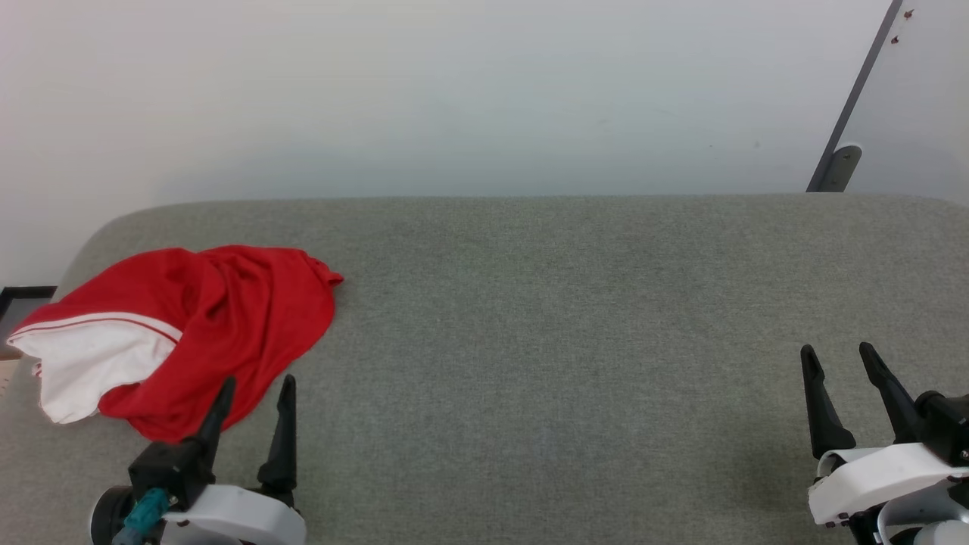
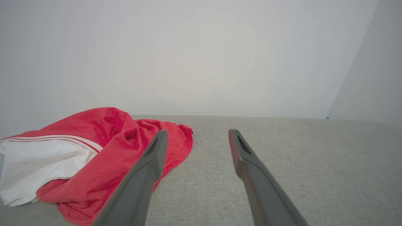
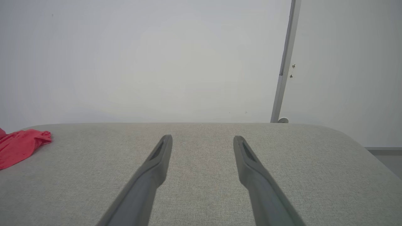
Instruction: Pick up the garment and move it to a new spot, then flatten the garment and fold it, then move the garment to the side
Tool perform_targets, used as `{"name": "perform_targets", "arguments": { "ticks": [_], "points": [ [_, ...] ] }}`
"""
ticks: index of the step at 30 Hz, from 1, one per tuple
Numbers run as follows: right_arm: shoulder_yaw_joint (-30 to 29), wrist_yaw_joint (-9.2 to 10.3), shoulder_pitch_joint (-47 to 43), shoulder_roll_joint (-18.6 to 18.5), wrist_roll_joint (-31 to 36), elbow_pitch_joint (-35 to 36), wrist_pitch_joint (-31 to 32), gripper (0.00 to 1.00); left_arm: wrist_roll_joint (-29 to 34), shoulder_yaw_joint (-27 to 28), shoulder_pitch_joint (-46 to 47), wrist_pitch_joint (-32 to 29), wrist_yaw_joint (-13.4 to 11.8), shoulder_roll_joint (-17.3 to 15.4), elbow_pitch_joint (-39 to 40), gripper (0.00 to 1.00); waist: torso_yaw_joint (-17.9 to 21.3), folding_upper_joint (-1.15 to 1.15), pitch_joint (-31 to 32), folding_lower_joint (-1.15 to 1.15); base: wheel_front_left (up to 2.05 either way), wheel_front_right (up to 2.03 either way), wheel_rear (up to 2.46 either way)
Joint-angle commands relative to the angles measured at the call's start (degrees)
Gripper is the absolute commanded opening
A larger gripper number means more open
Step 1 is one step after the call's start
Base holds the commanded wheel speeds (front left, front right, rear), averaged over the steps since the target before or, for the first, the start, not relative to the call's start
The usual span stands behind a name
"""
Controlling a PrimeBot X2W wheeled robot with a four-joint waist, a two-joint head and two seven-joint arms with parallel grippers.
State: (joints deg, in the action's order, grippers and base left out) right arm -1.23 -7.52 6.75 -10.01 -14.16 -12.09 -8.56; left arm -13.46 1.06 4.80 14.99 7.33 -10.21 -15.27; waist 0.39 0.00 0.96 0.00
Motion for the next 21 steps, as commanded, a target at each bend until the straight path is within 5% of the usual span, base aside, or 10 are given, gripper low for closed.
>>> {"name": "perform_targets", "arguments": {
  "ticks": [1,12,21],
  "points": [
    [0.2,0.06,0.3,0.0,-0.1,0.3,0.0,1.0,-0.2,0.0,0.5,0.3,0.2,-0.1,0.0,1.0,0.0,0.0,0.0,0.0,0.0,0.0,0.0],
    [0.3,0.06,0.2,0.0,-0.4,0.6,0.2,1.0,-0.6,0.2,0.9,0.3,0.2,-0.1,-0.5,1.0,-0.5,0.0,0.0,0.0,0.0,0.0,0.0],
    [2.7,0.06,0.9,0.0,-1.6,0.6,0.4,1.0,-1.0,3.0,1.8,0.2,-0.7,0.6,-1.5,1.0,-5.3,0.0,0.4,0.0,0.0,0.0,0.0]
  ]
}}
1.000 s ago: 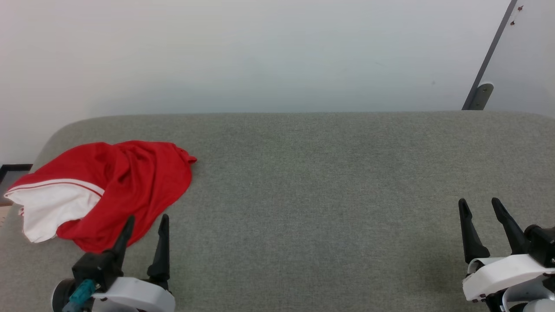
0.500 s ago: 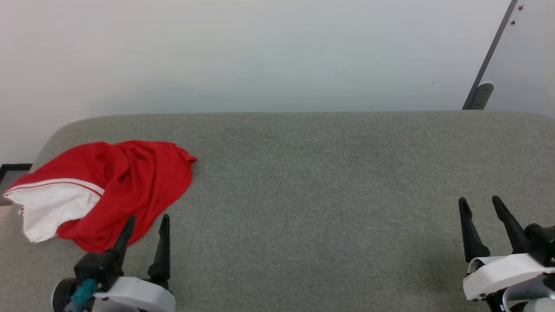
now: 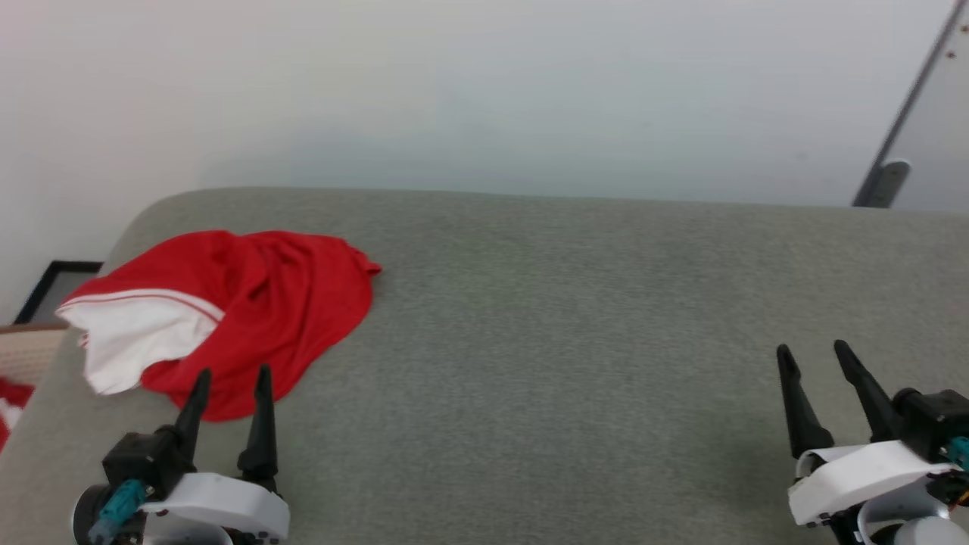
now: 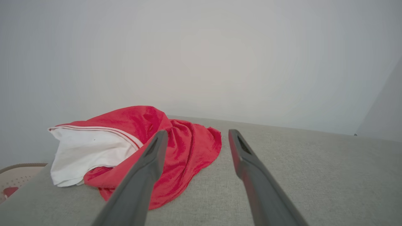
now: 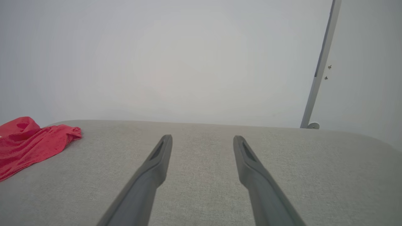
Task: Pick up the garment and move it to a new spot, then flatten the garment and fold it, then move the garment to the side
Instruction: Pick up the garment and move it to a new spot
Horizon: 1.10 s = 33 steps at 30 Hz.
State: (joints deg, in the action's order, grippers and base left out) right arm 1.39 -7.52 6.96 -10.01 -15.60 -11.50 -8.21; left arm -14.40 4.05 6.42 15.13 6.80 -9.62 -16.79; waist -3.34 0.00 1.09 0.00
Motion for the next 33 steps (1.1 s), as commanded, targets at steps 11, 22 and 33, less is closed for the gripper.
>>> {"name": "perform_targets", "arguments": {
  "ticks": [11,22,33],
  "points": [
    [5.7,0.06,2.5,-0.1,-1.6,-1.5,-0.3,1.0,-0.7,2.6,0.7,0.0,-1.4,-0.2,-0.6,1.0,-11.3,0.0,1.3,0.0,0.0,0.0,0.0],
    [7.6,0.07,2.9,-0.1,-3.0,-2.8,-0.9,1.0,-0.6,2.8,-1.1,-0.2,-2.5,-0.4,1.8,1.0,-17.9,0.0,1.8,0.0,0.0,0.0,0.0],
    [7.0,0.07,3.7,-1.2,-3.4,-2.0,-0.2,1.0,-5.2,3.2,2.4,-5.6,-1.4,-1.6,3.8,1.0,-15.6,0.0,-0.8,0.0,0.0,0.0,0.0]
  ]
}}
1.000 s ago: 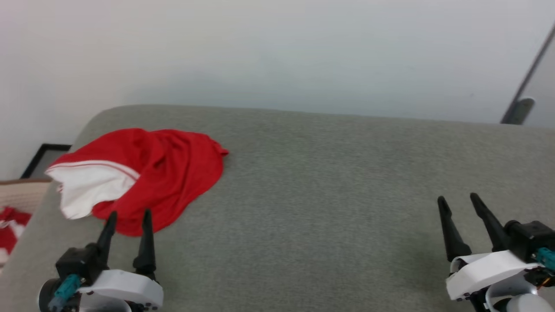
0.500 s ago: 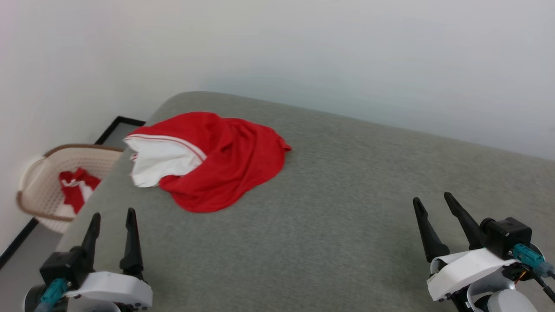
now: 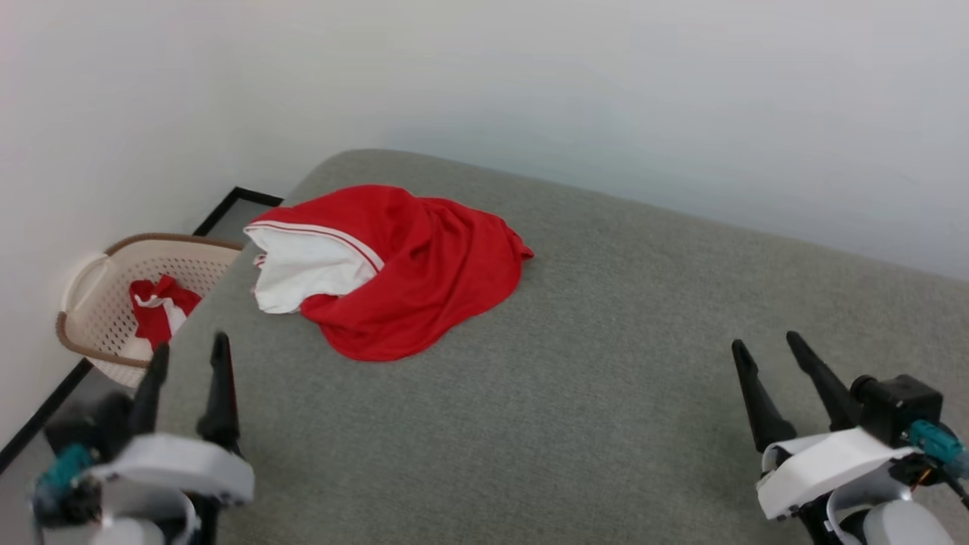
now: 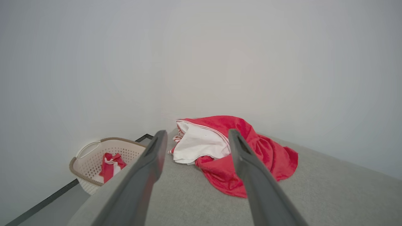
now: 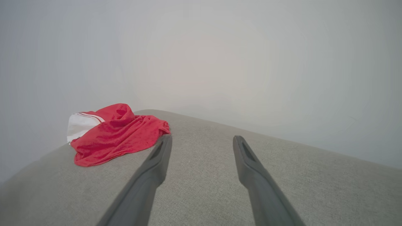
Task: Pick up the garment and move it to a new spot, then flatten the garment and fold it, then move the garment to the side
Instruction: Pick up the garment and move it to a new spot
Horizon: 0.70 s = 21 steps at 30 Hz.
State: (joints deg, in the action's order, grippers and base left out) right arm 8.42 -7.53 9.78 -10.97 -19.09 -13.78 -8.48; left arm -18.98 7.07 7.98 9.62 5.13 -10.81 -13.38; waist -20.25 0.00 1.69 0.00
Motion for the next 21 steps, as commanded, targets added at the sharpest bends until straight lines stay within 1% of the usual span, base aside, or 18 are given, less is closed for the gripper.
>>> {"name": "perform_targets", "arguments": {
  "ticks": [1,4,9,15,21],
  "points": [
    [-0.2,0.08,1.2,-0.3,0.3,0.6,0.2,1.0,-1.2,0.0,1.9,-1.2,0.5,-0.8,0.3,1.0,1.9,0.0,-2.1,0.0,0.0,0.0,0.0],
    [-0.1,0.07,2.1,-0.8,0.8,2.0,1.0,1.0,-3.3,0.1,5.5,-4.6,1.2,-2.8,-0.9,1.0,4.1,0.0,-5.0,0.0,0.0,0.0,0.0],
    [-0.1,0.08,4.6,-1.9,1.4,4.2,2.3,1.0,-7.8,-0.5,13.6,-11.0,2.1,-7.5,-5.1,1.0,8.1,0.0,-10.5,0.0,0.0,0.0,0.0],
    [0.0,0.08,7.2,-2.4,1.8,6.3,2.8,1.0,-11.2,-2.9,23.1,-17.9,2.3,-12.8,-11.7,1.0,12.5,0.0,-16.3,0.0,0.0,0.0,0.0],
    [0.3,0.07,9.6,-2.5,2.2,8.4,3.1,1.0,-15.2,-6.3,31.0,-24.5,2.4,-17.1,-18.9,1.0,16.0,0.0,-21.5,0.0,0.0,0.0,0.0]
  ]
}}
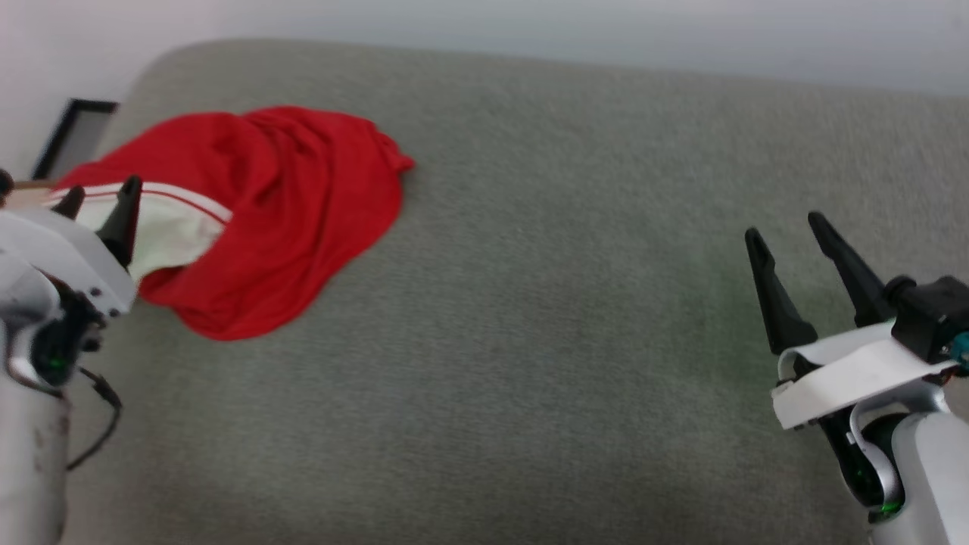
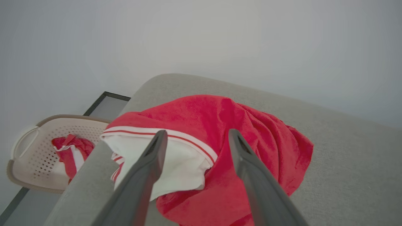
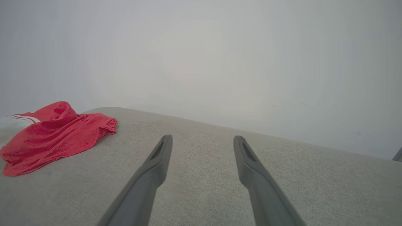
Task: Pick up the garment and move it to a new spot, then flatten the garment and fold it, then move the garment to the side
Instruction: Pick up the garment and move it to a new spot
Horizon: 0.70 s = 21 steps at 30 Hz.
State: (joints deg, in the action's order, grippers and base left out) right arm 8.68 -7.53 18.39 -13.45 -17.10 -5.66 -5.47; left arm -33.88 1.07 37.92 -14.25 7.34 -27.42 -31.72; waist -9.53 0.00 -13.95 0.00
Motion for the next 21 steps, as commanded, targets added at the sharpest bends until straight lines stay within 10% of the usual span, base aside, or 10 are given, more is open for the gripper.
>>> {"name": "perform_targets", "arguments": {
  "ticks": [1,10,21],
  "points": [
    [0.1,0.08,1.3,-0.1,0.3,0.6,0.1,1.0,-1.2,-0.9,2.0,-1.9,0.1,-0.9,-1.9,1.0,5.8,0.0,-6.8,0.0,0.0,0.0,0.0],
    [0.0,0.08,4.1,-0.3,0.8,3.2,0.5,1.0,-4.3,-4.0,10.5,-12.9,0.1,-3.9,-15.3,1.0,8.4,0.0,-12.4,0.0,0.0,0.0,0.0],
    [0.3,0.07,6.0,-0.1,1.1,4.0,0.9,1.0,-4.7,-7.4,13.6,-21.1,-0.2,0.0,-29.0,1.0,9.3,0.0,-15.0,0.0,0.0,0.0,0.0]
  ]
}}
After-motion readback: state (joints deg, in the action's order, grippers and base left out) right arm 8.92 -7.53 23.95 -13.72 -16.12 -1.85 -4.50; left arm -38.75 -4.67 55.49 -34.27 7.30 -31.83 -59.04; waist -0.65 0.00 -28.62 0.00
